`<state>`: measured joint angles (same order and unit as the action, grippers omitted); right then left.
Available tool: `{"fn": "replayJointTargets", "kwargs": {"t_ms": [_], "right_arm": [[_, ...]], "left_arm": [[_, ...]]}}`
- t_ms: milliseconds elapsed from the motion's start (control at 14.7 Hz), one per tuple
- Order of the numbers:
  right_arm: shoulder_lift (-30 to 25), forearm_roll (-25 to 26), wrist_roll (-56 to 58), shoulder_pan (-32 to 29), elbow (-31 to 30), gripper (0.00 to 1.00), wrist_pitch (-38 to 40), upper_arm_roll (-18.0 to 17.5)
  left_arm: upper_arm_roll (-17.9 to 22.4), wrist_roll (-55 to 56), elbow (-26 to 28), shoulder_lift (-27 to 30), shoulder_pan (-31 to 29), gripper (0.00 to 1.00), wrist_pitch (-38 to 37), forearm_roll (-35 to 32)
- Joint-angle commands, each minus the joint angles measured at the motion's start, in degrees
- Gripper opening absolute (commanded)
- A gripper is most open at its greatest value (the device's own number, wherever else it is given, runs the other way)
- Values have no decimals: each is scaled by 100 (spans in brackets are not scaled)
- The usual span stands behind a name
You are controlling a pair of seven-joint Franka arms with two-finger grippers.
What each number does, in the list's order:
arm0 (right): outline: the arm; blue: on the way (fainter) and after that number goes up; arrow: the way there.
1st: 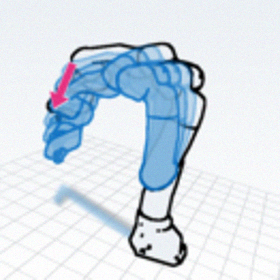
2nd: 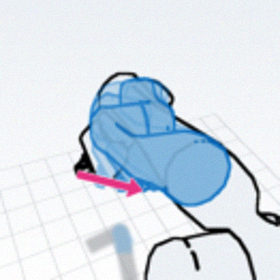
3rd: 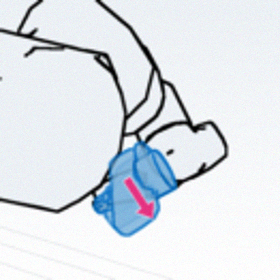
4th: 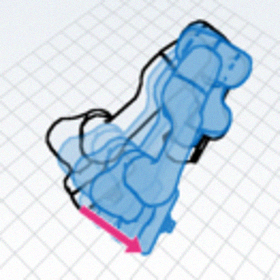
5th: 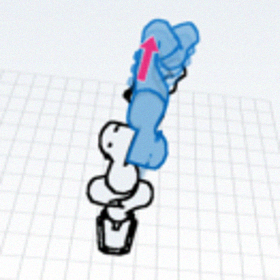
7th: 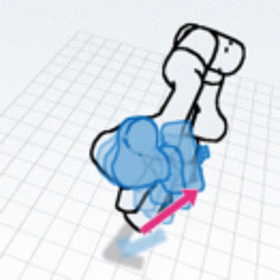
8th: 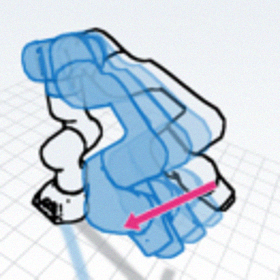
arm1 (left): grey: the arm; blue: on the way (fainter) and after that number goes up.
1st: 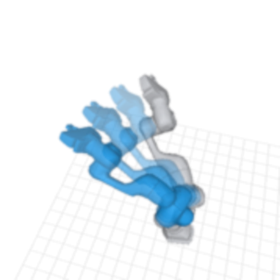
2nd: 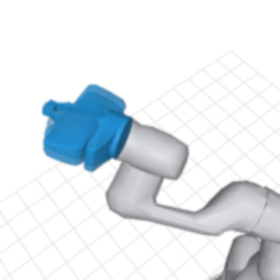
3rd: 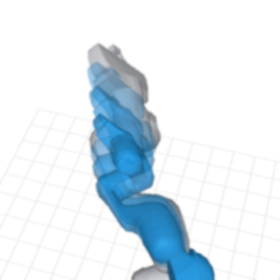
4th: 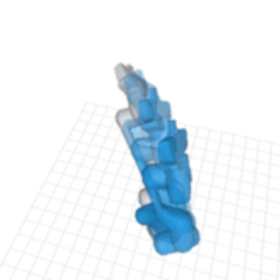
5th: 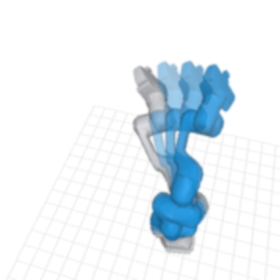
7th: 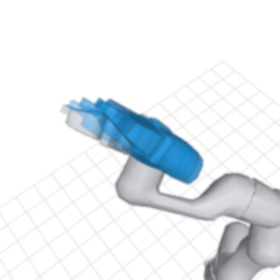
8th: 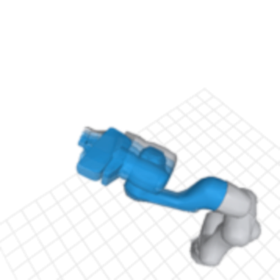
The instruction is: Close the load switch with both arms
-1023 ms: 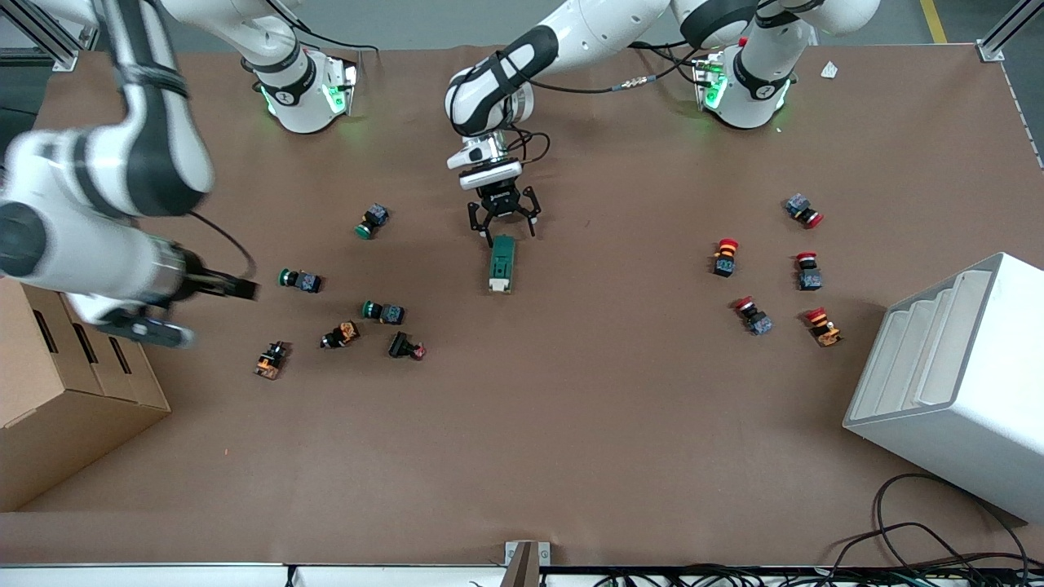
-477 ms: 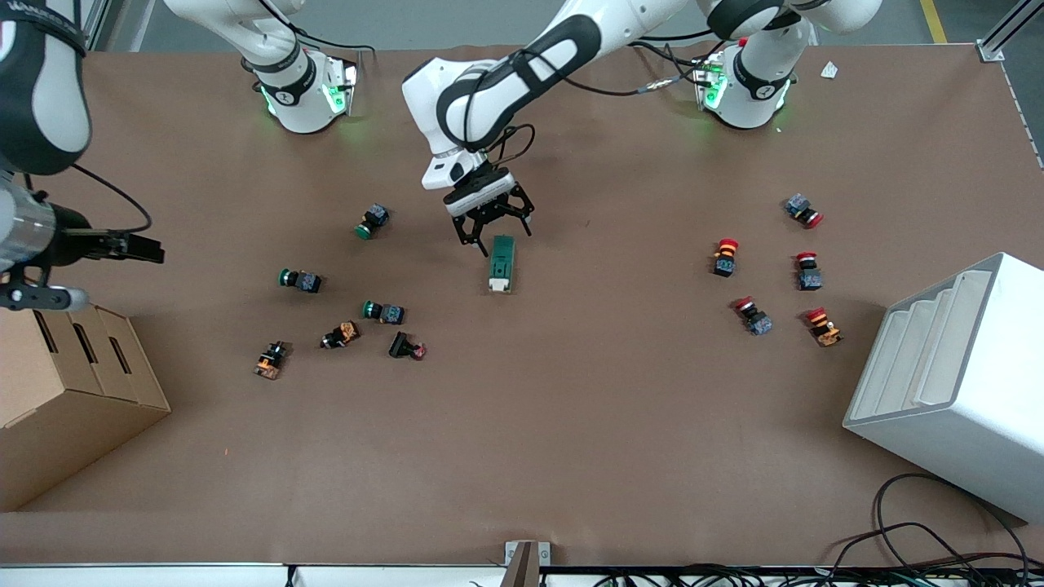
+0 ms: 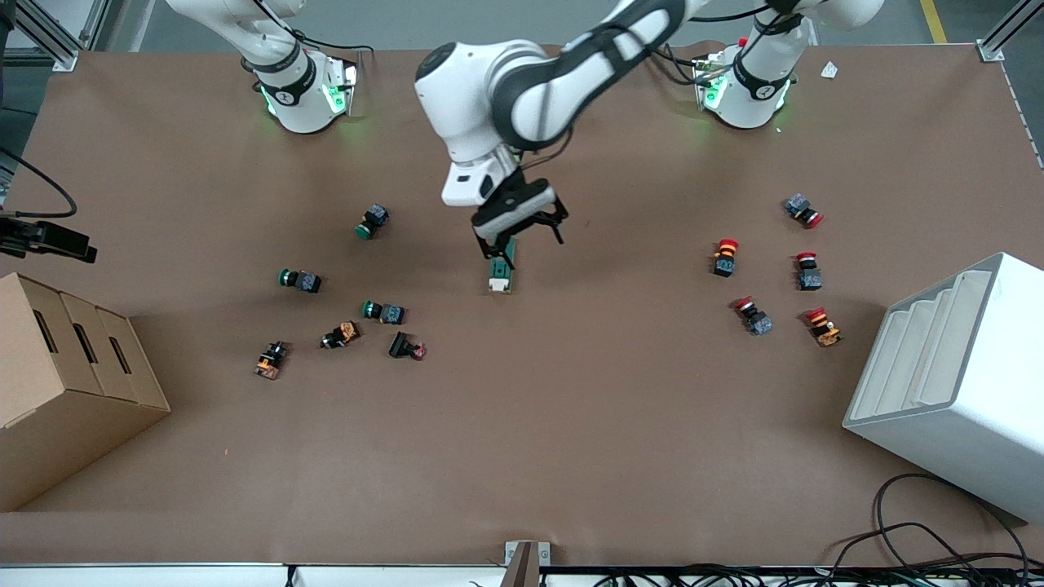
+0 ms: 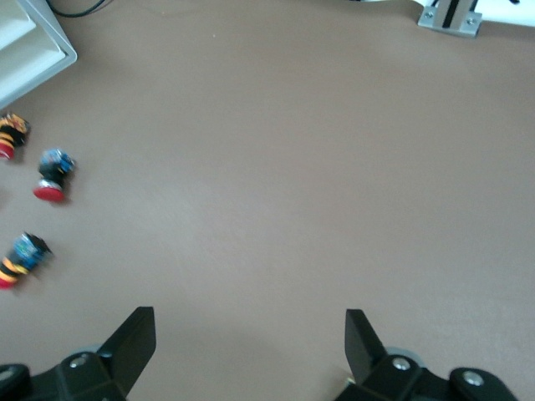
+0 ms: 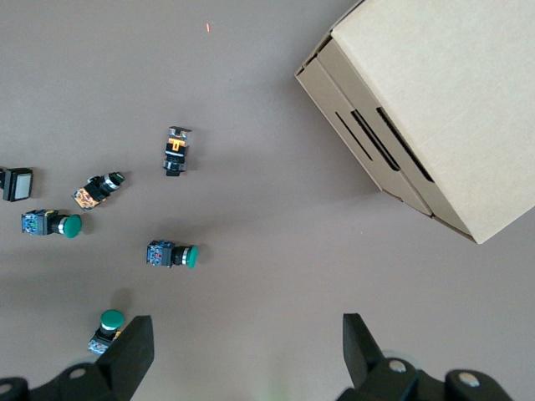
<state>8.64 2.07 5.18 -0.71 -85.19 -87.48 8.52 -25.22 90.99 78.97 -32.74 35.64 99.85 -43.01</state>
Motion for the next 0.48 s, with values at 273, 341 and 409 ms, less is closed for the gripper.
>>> {"fn": "replayJointTargets", "kwargs": {"t_ms": [273,341,409], "right_arm": [[77,-5,53,-52,301,100,370,-88],[76,-5,45,-43,319,100,537,-88],[42,4,-16,-17,319,100,669,-96]], "left_arm": [[-10,-2549,-179,1129,-1463,100,-88,1505],[25,-2655,-223,1147,-1533,100,-79,1645],[60,-2804,-250,1243,-1699,100,-79,1812]]}}
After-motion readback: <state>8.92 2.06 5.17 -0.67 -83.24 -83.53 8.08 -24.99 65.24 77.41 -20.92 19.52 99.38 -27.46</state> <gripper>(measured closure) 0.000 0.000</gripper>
